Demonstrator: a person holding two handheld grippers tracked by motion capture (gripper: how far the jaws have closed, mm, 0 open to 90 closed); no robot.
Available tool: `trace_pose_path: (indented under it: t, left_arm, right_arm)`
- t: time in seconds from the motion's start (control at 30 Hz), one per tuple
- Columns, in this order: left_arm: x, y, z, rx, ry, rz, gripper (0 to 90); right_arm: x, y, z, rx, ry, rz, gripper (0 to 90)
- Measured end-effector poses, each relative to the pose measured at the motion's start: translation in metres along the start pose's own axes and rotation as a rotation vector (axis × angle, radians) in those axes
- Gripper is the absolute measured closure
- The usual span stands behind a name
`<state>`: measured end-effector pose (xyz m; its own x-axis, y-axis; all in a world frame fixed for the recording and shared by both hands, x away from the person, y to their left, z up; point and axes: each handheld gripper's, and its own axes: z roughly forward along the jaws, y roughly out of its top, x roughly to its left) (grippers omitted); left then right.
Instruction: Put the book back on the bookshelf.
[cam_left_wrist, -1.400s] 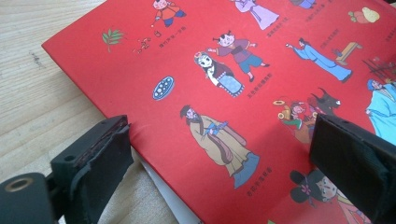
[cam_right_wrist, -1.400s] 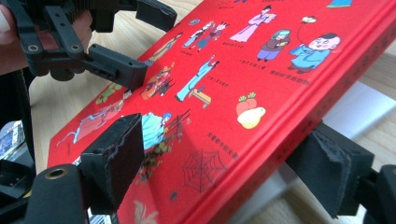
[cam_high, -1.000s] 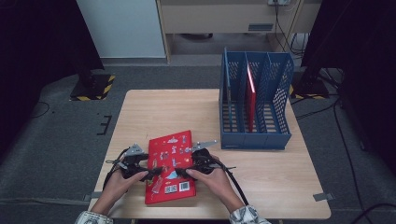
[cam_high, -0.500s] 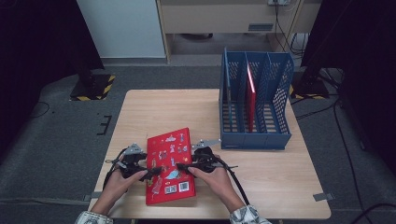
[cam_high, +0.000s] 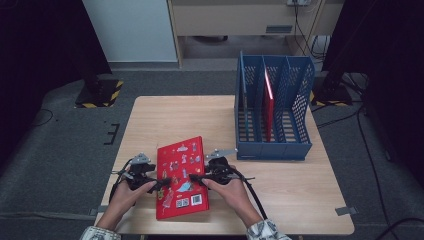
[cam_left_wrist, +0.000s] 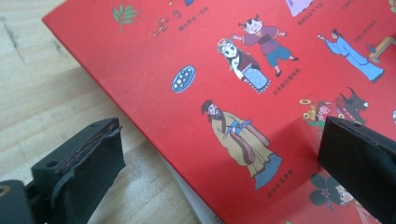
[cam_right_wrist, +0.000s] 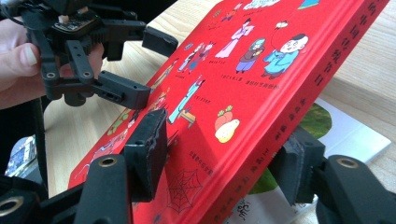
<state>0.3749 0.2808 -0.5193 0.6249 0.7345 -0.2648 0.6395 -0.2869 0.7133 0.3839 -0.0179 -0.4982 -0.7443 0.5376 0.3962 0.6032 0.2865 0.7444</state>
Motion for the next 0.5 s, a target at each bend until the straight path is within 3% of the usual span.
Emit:
trace_pose_path:
  t: [0.2,0.37,0.5]
  left_arm:
    - [0.0027,-0.0003,0.0012,0.004,-0.03,-0.012,0.0]
    - [0.0044,-0.0002,0.0051,0.008,-0.087,-0.042,0.0]
    - [0.0049,0.0027,0.0041,0.025,-0.087,-0.042,0.0]
  right_arm:
    - [-0.0007,-0.0001,0.0,-0.005,0.003,-0.007,42.8]
    - [-0.0018,0.0005,-0.0009,-0.012,0.02,0.002,44.8]
    - [-0.0019,0.0023,-0.0018,-0.022,0.029,0.0,46.6]
